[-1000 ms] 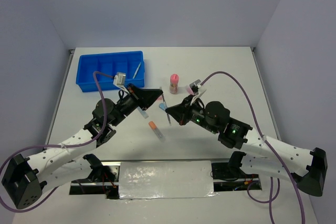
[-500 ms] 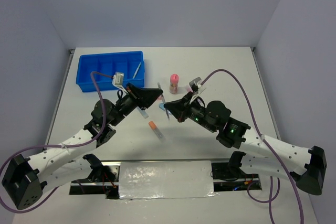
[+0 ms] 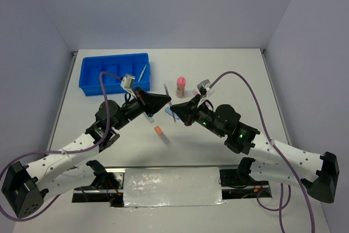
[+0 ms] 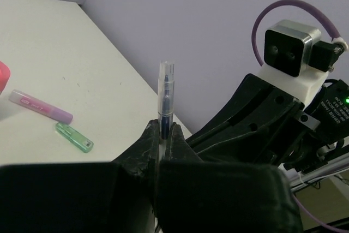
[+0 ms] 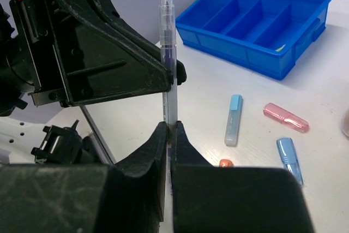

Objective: Sort the stationery into containers
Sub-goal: Close the pen cap on the pen.

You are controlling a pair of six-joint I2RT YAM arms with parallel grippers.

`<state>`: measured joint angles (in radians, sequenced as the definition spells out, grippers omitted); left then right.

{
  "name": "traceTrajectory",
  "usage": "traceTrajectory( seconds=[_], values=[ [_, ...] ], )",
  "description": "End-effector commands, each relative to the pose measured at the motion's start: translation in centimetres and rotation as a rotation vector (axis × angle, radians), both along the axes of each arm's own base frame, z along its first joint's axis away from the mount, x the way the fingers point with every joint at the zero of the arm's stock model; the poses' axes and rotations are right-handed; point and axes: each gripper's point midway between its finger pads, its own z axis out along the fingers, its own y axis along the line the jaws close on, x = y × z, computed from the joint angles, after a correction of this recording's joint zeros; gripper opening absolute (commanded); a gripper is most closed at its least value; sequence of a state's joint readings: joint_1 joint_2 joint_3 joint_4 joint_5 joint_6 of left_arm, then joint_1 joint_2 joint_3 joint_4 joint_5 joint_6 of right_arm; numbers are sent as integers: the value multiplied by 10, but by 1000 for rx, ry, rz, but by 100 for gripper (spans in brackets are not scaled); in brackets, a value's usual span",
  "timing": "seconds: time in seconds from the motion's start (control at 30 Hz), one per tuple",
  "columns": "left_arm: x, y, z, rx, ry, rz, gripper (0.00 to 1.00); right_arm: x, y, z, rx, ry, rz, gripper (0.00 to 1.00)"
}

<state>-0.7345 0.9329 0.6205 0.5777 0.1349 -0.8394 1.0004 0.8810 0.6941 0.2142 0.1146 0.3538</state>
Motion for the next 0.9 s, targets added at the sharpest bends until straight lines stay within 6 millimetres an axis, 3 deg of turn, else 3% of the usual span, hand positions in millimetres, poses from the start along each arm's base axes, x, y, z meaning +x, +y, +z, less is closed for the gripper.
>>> traceTrajectory(
  seconds=[0.0,0.07,0.1,0.13,0.17,0.3,0.4,0.43,0.5,0.6,0.63,0.73,0.87],
  values=[
    [-9,-6,25,4,-112,-56,0,-7,9,37,79,-69,56,2],
    [-15,-7,28,22,-160,-85,0,-12,14,34,62,-77,103,40],
    [-17,-7,29,31,-176,-93,0,-14,17,28,32,-70,121,55],
    [-19,-7,35,35,-196,-100,0,-16,21,29,21,-70,148,64],
    [-25,-10,35,53,-228,-132,0,-21,26,27,8,-69,188,65],
    [-40,-14,52,58,-307,-209,0,-22,30,24,-4,-60,207,50],
    [-47,-14,59,65,-353,-235,0,-21,29,23,-8,-57,195,22],
    [-47,-14,58,80,-362,-236,0,-20,28,22,-11,-54,189,8],
    [-48,-13,58,103,-365,-239,9,-21,27,20,-12,-51,188,0],
    [-43,-14,56,145,-368,-229,26,-24,26,20,0,-51,203,0],
    [-42,-15,55,151,-366,-229,44,-25,26,20,5,-49,205,0],
    [-39,-16,56,153,-361,-220,77,-24,27,20,4,-42,201,0],
    [-38,-12,68,124,-379,-188,79,-22,28,15,-7,-34,195,0]
  ],
)
